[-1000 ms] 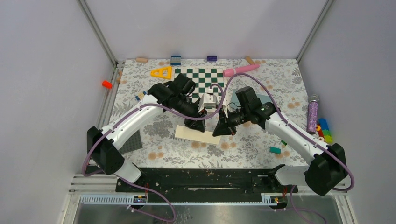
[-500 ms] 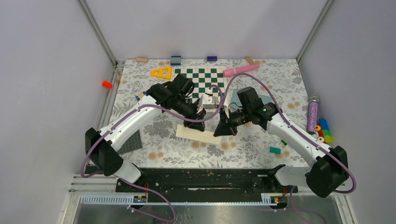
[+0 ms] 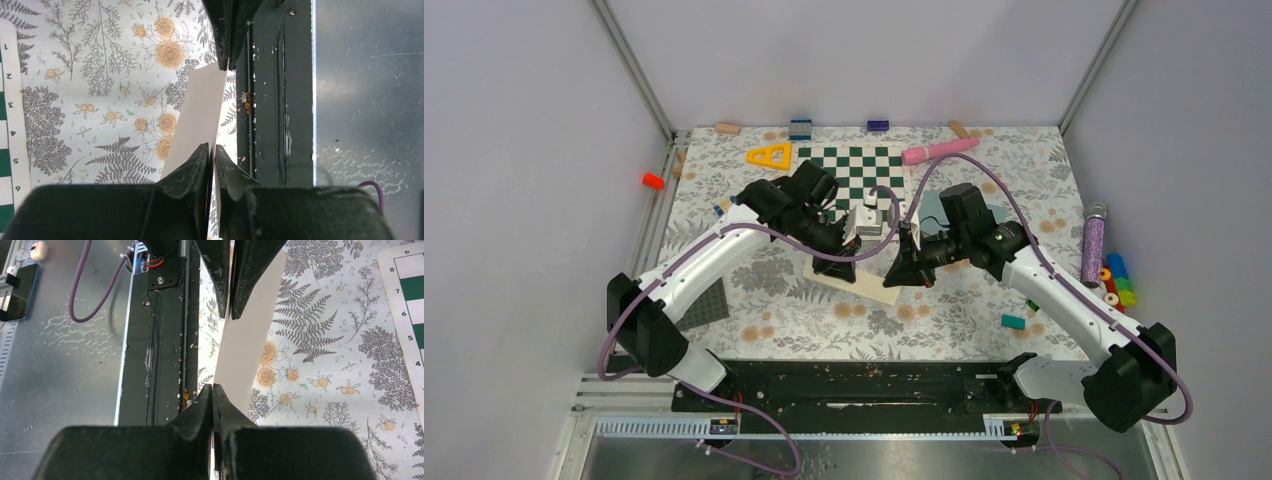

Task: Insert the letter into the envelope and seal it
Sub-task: Fold the letter.

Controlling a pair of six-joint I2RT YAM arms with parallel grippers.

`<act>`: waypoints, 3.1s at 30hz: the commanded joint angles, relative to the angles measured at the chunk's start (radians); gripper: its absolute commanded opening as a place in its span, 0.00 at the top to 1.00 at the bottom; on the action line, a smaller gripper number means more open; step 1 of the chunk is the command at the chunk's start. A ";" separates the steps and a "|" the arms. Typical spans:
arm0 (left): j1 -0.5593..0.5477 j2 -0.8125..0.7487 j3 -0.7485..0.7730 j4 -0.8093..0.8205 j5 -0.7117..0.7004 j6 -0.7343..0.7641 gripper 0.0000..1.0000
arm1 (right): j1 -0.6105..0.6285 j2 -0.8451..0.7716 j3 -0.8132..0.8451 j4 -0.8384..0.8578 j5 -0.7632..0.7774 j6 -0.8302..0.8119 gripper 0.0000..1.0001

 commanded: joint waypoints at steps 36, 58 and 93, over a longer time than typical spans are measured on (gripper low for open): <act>0.435 -0.196 -0.080 -0.127 0.144 0.280 0.04 | -0.095 -0.062 0.001 0.087 -0.086 0.078 1.00; 0.357 -0.153 -0.130 -0.085 0.272 0.352 0.02 | -0.123 -0.066 0.016 0.106 -0.171 0.144 1.00; 0.325 -0.276 -0.211 0.147 0.280 0.133 0.60 | -0.254 0.010 -0.001 0.236 -0.278 0.315 1.00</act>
